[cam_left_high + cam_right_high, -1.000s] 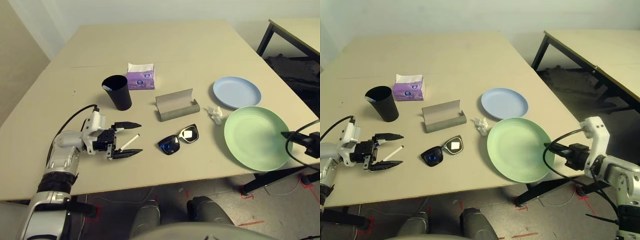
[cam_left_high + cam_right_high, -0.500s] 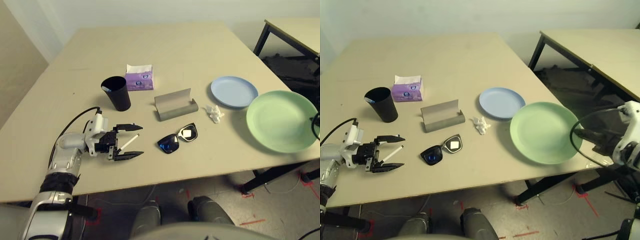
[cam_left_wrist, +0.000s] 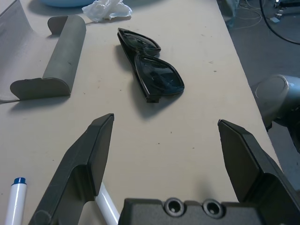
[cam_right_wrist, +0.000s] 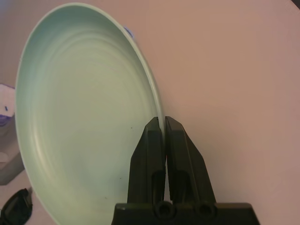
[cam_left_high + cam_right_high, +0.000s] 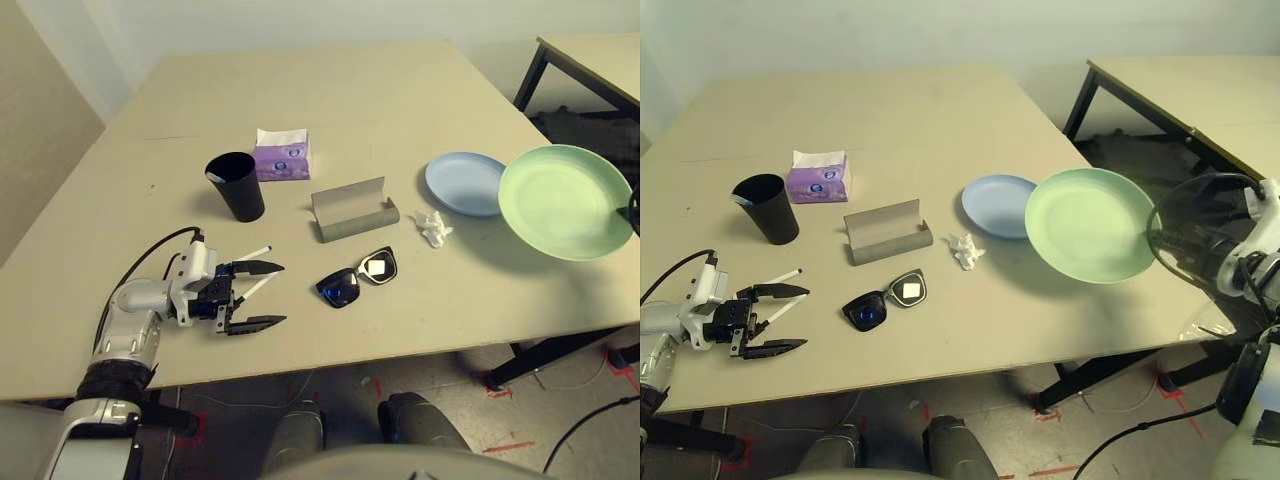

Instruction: Organize and tidy the items on the table.

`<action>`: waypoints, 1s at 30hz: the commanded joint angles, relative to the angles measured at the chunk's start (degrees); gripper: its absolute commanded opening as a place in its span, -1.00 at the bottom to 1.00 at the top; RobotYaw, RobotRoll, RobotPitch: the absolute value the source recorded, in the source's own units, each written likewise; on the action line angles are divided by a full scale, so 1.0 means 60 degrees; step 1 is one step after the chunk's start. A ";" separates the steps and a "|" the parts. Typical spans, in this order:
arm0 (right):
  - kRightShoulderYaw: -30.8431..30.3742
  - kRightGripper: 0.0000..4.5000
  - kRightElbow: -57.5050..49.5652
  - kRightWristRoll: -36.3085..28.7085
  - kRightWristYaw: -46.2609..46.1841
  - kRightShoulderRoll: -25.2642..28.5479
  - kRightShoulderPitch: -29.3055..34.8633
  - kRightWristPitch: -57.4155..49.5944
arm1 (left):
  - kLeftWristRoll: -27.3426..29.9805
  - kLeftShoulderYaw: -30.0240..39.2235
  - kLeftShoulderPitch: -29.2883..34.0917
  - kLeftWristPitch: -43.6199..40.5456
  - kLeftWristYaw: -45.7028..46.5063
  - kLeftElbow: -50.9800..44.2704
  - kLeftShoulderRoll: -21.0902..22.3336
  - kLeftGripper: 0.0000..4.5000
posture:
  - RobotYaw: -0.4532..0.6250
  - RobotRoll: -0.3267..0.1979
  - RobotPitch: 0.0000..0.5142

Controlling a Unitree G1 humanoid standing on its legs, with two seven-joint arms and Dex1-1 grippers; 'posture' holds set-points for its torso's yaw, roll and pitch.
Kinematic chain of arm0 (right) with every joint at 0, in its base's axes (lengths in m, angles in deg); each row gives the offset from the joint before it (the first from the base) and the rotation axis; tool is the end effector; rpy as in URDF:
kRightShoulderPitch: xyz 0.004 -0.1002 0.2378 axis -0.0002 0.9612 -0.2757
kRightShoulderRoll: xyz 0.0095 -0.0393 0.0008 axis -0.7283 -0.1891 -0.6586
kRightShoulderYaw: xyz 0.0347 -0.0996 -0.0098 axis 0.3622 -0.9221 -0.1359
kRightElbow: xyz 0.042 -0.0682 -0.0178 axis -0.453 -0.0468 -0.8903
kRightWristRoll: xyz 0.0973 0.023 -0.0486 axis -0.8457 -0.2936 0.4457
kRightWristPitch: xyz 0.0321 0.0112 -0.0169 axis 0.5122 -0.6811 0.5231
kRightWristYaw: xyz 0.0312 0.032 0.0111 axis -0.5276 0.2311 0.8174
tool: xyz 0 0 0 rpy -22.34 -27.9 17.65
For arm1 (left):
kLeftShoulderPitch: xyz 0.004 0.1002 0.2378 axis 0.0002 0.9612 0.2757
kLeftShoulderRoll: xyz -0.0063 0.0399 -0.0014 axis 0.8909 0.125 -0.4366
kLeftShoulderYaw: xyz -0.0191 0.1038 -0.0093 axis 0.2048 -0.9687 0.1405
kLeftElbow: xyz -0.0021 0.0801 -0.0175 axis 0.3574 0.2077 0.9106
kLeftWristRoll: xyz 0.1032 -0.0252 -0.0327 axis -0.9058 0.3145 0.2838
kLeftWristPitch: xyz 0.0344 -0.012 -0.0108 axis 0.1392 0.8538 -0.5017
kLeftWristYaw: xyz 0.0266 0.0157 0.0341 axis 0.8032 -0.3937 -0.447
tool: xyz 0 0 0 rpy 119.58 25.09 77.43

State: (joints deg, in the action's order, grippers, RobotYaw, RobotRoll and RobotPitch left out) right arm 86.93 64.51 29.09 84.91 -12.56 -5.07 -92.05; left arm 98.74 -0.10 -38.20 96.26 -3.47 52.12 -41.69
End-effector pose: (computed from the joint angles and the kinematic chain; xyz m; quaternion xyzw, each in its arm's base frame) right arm 0.2294 -0.4390 0.1828 0.2575 0.2280 0.0360 0.9383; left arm 0.2399 0.3091 0.0785 0.1478 0.0401 -0.6121 0.7758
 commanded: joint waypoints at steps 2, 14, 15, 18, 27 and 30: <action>0.0248 -1.00 0.0254 0.0012 -0.0136 0.0028 -0.0159 0.0066 | 0.0080 0.0092 0.0043 -0.0158 0.0074 -0.0167 0.0150 1.00 | -0.27 0.25 -0.71; 0.0103 -1.00 0.0217 0.0128 0.0164 0.0067 -0.0086 0.0063 | 0.0335 0.0369 0.0701 -0.0399 0.0232 -0.0824 0.0525 1.00 | -0.23 0.25 -0.58; 0.0099 -1.00 0.0224 0.0137 0.0163 0.0063 -0.0108 0.0058 | 0.0347 0.0398 0.0763 -0.0437 0.0247 -0.0891 0.0551 1.00 | -0.22 0.25 -0.57; 0.0054 -1.00 0.0224 0.0184 0.0222 0.0090 -0.0114 0.0062 | 0.0413 0.0472 0.1034 -0.0562 0.0289 -0.1176 0.0647 1.00 | -0.22 0.25 -0.52; 0.0211 -1.00 0.0263 0.0167 0.0396 0.0290 -0.0040 -0.0121 | 0.0564 0.0498 0.1723 -0.1034 0.0467 -0.1976 0.0796 1.00 | -0.24 0.25 -0.38; 0.0232 -1.00 0.0280 0.0154 0.0373 0.0314 -0.0073 -0.0196 | 0.0581 0.0477 0.1762 -0.1154 0.0498 -0.2091 0.0819 1.00 | -0.25 0.25 -0.34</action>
State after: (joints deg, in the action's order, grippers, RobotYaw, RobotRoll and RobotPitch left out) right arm 87.42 65.45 29.98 86.96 -11.64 -5.19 -92.62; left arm 102.06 2.59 -28.17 89.94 -0.48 40.58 -37.37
